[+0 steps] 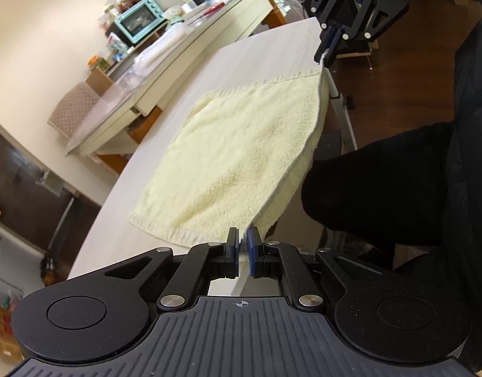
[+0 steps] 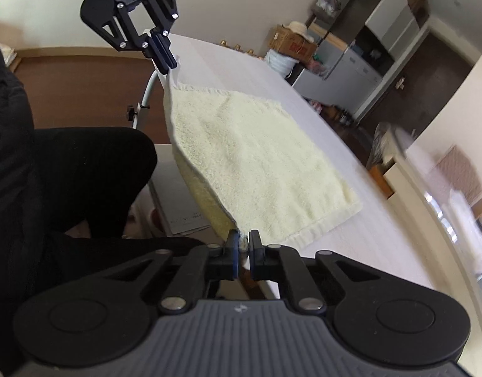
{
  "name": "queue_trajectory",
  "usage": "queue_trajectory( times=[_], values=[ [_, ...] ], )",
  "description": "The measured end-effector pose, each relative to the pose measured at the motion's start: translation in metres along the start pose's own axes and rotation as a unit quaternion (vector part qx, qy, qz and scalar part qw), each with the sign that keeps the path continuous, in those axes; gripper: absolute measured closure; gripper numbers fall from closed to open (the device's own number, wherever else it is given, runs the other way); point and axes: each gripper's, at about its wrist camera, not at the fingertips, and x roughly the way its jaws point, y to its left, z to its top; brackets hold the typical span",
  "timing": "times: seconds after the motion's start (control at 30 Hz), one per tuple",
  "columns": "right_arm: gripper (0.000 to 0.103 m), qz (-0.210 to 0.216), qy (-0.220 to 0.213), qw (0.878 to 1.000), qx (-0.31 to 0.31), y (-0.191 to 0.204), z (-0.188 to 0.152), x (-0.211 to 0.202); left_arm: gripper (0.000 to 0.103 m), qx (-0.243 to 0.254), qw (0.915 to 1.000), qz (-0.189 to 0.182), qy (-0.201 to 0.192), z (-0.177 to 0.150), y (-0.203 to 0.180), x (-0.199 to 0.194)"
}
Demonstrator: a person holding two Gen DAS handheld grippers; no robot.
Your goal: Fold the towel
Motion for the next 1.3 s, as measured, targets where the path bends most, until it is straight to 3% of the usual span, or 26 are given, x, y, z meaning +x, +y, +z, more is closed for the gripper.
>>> queue_trajectory(
  times=[0.13, 0.23, 0.47, 0.87, 1.3],
  values=[
    [0.096, 0.002, -0.024, 0.999, 0.02, -0.016, 0.01, -0.011, 0.097, -0.038, 0.9992, 0.01, -0.013, 0.005, 0.015, -0.009],
    [0.096, -0.018, -0.046, 0.998, 0.04, -0.039, 0.021, -0.014, 0.097, -0.071, 0.9963, 0.046, -0.017, 0.012, 0.037, -0.009],
    [0.096, -0.044, -0.049, 0.994, 0.086, -0.099, 0.035, 0.018, 0.097, -0.111, 0.9884, 0.104, 0.004, 0.035, 0.09, 0.031],
    [0.096, -0.003, -0.01, 0.984, 0.18, -0.193, 0.029, 0.115, 0.097, -0.146, 0.9844, 0.081, 0.056, 0.039, 0.164, 0.118],
    [0.091, 0.01, 0.019, 0.971, 0.238, -0.211, 0.007, 0.161, 0.092, -0.179, 0.9783, 0.07, 0.078, 0.015, 0.184, 0.165]
  ],
)
